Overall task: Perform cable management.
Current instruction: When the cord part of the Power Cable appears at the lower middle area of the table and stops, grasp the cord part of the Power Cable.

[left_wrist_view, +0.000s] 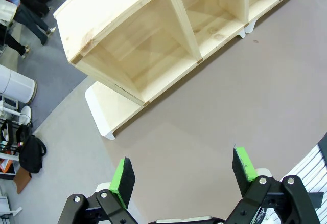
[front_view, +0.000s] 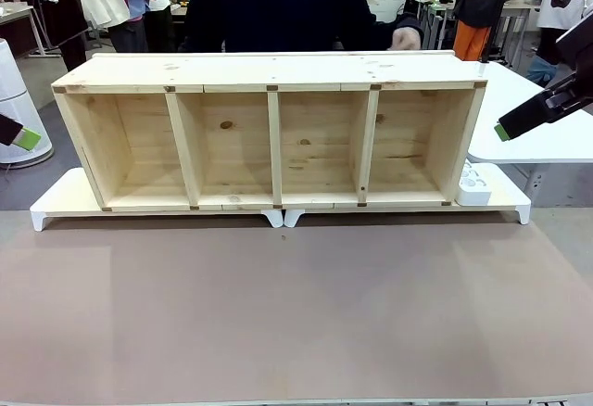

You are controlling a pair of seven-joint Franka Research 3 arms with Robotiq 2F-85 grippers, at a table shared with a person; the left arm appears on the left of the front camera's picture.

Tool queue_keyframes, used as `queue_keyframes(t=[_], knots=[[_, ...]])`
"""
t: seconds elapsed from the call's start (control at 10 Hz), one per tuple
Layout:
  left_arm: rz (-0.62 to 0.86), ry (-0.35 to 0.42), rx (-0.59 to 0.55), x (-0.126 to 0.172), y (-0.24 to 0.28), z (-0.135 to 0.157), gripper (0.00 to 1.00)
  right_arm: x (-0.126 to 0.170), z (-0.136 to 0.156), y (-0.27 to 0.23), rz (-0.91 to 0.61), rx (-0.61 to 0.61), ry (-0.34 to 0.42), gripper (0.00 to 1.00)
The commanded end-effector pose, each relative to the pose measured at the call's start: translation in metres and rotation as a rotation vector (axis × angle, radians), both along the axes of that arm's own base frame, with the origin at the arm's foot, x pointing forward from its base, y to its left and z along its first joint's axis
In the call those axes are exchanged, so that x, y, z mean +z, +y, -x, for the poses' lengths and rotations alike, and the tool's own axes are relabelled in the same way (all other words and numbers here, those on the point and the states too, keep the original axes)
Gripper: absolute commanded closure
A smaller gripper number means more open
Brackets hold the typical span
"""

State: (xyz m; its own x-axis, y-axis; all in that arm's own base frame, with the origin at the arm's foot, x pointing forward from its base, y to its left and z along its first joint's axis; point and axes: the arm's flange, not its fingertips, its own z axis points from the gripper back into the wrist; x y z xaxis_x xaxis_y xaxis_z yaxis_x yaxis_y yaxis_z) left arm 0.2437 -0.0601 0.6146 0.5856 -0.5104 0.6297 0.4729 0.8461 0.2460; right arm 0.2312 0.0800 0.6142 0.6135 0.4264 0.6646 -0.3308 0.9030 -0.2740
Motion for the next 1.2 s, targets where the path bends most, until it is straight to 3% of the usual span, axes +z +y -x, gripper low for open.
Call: queue_keyframes(t=[0.0,1.1], knots=[[0.006,-0.004,0.007,0.0010,-0.0008,0.0002,0.00,0.0004,0.0002,-0.0001,0.001,-0.001,-0.002,0.00],[0.006,-0.004,0.007,0.0010,-0.0008,0.0002,0.00,0.0004,0.0002,-0.0001,0.001,-0.001,-0.002,0.00]])
